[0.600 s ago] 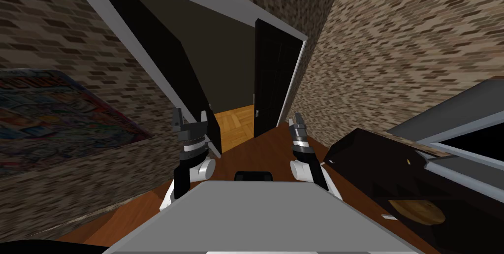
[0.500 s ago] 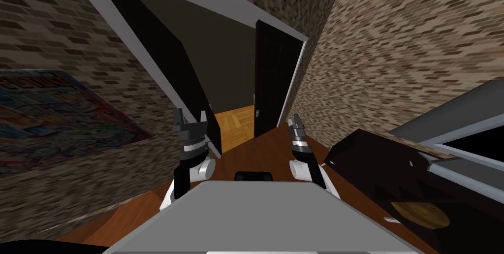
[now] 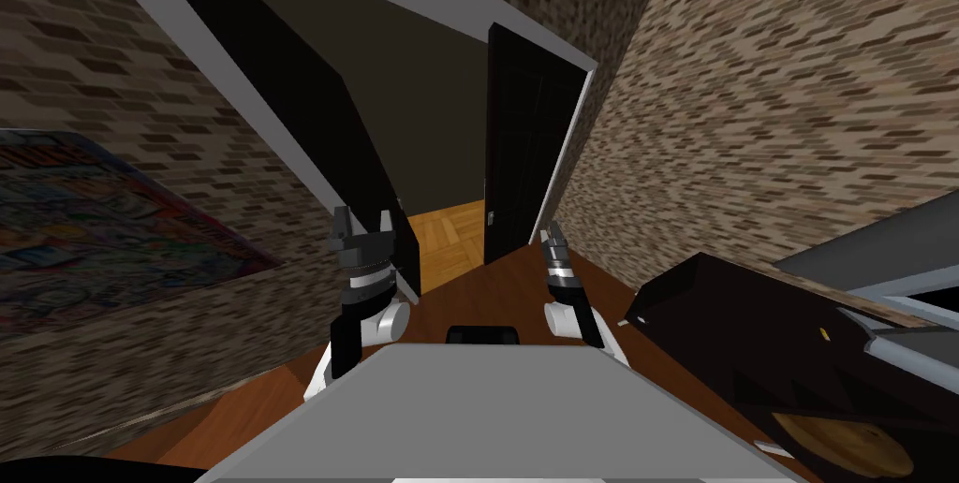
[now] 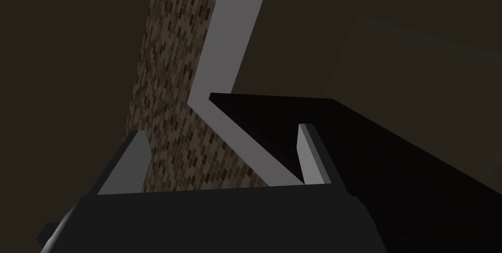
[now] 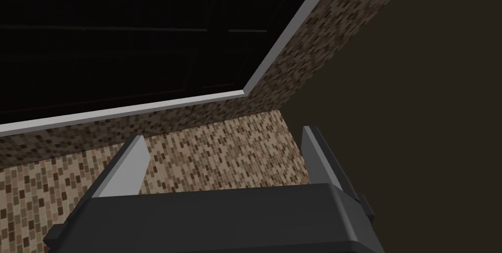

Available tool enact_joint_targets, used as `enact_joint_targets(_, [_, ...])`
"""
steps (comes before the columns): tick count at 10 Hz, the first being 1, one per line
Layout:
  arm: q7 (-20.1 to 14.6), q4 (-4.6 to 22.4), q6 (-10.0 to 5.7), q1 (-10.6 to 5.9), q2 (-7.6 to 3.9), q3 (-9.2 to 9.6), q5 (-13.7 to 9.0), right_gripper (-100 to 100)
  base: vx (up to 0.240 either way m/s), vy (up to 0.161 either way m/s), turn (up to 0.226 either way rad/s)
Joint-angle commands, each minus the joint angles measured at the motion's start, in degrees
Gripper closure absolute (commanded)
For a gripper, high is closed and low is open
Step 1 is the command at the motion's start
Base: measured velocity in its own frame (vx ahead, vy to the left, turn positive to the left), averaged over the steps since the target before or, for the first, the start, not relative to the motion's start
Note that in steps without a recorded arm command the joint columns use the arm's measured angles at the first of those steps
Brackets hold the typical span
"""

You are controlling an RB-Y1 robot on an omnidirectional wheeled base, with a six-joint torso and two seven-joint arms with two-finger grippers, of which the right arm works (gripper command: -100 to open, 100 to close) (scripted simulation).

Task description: Push the door open

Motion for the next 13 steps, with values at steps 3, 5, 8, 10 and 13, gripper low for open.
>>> enact_joint_targets(3, [-0.99,5.89,-1.62,-2.67,-0.68,0.33,-0.36,-100,0.101,-0.038,0.057])
enact_joint_targets(5, [-1.24,8.66,-2.19,-3.54,-0.78,0.52,-0.42,-100,0.047,-0.028,0.038])
enact_joint_targets(8, [-1.75,13.01,-3.38,-5.35,-0.99,0.9,-0.56,-100,0.054,-0.028,0.046])
enact_joint_targets(10, [-2.03,15.59,-4.01,-6.31,-1.07,1.11,-0.63,-100,0.043,-0.02,0.03])
enact_joint_targets(13, [-2.6,20.57,-5.32,-8.31,-1.24,1.54,-0.78,-100,0.066,-0.036,0.052])
